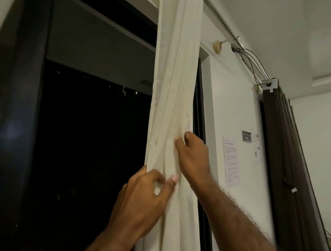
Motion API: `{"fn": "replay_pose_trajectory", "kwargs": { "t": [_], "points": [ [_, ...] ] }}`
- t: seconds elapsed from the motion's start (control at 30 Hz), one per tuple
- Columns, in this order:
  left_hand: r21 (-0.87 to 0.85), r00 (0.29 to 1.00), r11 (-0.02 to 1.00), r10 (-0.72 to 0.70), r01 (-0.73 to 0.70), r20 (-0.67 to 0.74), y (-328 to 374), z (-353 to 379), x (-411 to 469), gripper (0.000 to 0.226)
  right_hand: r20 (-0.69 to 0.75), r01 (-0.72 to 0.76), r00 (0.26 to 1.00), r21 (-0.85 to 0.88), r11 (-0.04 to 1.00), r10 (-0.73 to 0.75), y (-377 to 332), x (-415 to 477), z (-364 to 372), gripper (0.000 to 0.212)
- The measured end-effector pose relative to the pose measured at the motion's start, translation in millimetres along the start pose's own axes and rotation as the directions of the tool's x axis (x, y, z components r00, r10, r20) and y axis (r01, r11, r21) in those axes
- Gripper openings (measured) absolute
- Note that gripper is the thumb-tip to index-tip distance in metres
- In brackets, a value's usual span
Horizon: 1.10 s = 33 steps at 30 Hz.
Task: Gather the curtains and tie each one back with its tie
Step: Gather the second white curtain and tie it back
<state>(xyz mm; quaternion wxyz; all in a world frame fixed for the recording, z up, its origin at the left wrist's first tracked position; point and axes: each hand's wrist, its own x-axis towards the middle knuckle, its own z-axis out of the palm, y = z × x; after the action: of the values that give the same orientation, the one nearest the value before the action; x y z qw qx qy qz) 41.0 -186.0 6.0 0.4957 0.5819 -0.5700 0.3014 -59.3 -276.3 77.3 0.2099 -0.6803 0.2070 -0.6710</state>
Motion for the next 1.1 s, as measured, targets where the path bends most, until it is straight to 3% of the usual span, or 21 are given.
{"fn": "replay_pose_trajectory", "kwargs": {
  "t": [0.1,0.2,0.27,0.37,0.43,0.53,0.63,0.73,0.87,0.97,1.03,1.1],
  "points": [
    [-0.040,0.995,0.999,-0.019,0.015,-0.098,5.3,4.6,5.9,0.023,-0.061,0.033,0.998,-0.025,0.999,-0.034,7.4,-0.8,-11.7,0.037],
    [-0.067,0.988,0.997,-0.052,0.043,-0.143,12.1,9.6,15.5,0.060,-0.105,0.079,0.991,-0.037,0.996,-0.082,18.3,0.2,-24.2,0.025],
    [-0.098,0.987,0.991,-0.104,0.092,-0.122,16.9,10.1,22.7,0.070,-0.080,0.076,0.994,-0.049,0.996,-0.080,21.7,1.4,-30.9,0.015],
    [0.003,0.989,0.999,-0.039,0.040,-0.139,24.4,16.8,24.7,0.038,-0.041,0.158,0.986,-0.040,0.987,-0.160,26.7,2.1,-39.1,0.052],
    [0.031,0.981,0.999,0.028,-0.023,-0.191,31.5,20.6,21.4,0.024,-0.035,0.249,0.967,-0.099,0.963,-0.253,27.5,1.1,-43.1,0.056],
    [0.062,0.975,0.994,0.095,-0.085,-0.202,40.7,27.6,20.6,0.031,-0.027,0.267,0.961,-0.164,0.950,-0.275,26.7,1.7,-48.3,0.040],
    [0.065,0.981,0.993,0.108,-0.098,-0.162,45.1,36.3,24.4,0.043,0.028,0.157,0.987,0.014,0.987,-0.158,17.5,-1.4,-48.1,0.027],
    [-0.083,0.993,0.995,0.045,-0.054,-0.106,48.4,40.2,26.7,0.050,0.106,0.141,0.985,-0.011,0.990,-0.139,11.3,0.9,-45.6,0.045],
    [-0.341,0.998,0.940,-0.049,0.034,-0.036,45.6,33.7,31.3,0.054,0.081,0.166,0.984,-0.074,0.983,-0.160,7.9,5.2,-49.5,0.048],
    [-0.564,0.983,0.811,-0.185,0.156,0.005,40.2,26.1,35.6,0.034,0.050,0.099,0.994,0.057,0.993,-0.102,9.8,5.5,-56.2,0.049],
    [-0.583,0.973,0.789,-0.229,0.194,0.014,34.7,22.1,38.3,0.016,0.037,0.060,0.997,0.128,0.990,-0.065,13.3,6.0,-57.8,0.051],
    [-0.550,0.967,0.812,-0.254,0.196,-0.030,31.1,19.4,39.3,0.006,-0.001,0.053,0.999,0.078,0.996,-0.053,17.0,8.1,-58.3,0.049]
  ]
}}
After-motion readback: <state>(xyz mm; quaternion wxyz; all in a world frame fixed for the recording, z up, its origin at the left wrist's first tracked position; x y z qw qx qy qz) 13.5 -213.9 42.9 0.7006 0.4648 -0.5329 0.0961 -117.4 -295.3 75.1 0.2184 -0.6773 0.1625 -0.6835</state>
